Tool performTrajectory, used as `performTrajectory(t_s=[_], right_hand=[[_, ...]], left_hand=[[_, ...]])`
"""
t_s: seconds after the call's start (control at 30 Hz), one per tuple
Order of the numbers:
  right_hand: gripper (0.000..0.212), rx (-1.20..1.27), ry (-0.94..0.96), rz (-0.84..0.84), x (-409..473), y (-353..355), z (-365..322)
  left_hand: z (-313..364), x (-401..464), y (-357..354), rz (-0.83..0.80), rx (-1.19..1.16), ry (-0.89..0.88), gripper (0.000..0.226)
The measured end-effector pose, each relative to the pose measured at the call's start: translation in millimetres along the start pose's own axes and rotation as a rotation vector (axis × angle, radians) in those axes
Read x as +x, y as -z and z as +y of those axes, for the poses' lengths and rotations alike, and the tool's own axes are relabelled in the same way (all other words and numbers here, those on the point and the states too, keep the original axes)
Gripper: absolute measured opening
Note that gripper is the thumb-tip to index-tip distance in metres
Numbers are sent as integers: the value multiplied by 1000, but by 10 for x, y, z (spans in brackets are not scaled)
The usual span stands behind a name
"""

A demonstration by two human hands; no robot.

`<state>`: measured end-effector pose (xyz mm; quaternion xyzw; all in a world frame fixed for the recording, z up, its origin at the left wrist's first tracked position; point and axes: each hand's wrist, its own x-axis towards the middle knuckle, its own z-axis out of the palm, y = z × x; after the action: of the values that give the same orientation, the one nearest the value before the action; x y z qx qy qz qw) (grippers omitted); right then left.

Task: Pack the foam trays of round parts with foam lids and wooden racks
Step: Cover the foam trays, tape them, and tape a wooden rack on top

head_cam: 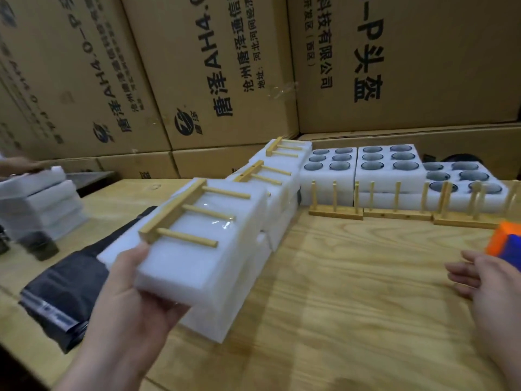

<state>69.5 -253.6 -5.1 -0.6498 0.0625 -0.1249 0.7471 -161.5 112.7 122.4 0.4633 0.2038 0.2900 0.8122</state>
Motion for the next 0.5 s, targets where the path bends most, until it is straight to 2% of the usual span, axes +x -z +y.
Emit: performTrajectory(t_s=[0.13, 0.3, 0.5], right_hand=[[25, -25, 3, -14, -20, -13, -32], [28, -17, -4, -25, -22, 3, -30], [23, -38, -65, 64, 30, 0, 14]], left_hand=[[55, 128, 119, 42, 75, -20, 38], [7, 278, 130, 101, 84, 52, 37], [8, 316, 134, 121, 124, 72, 38]])
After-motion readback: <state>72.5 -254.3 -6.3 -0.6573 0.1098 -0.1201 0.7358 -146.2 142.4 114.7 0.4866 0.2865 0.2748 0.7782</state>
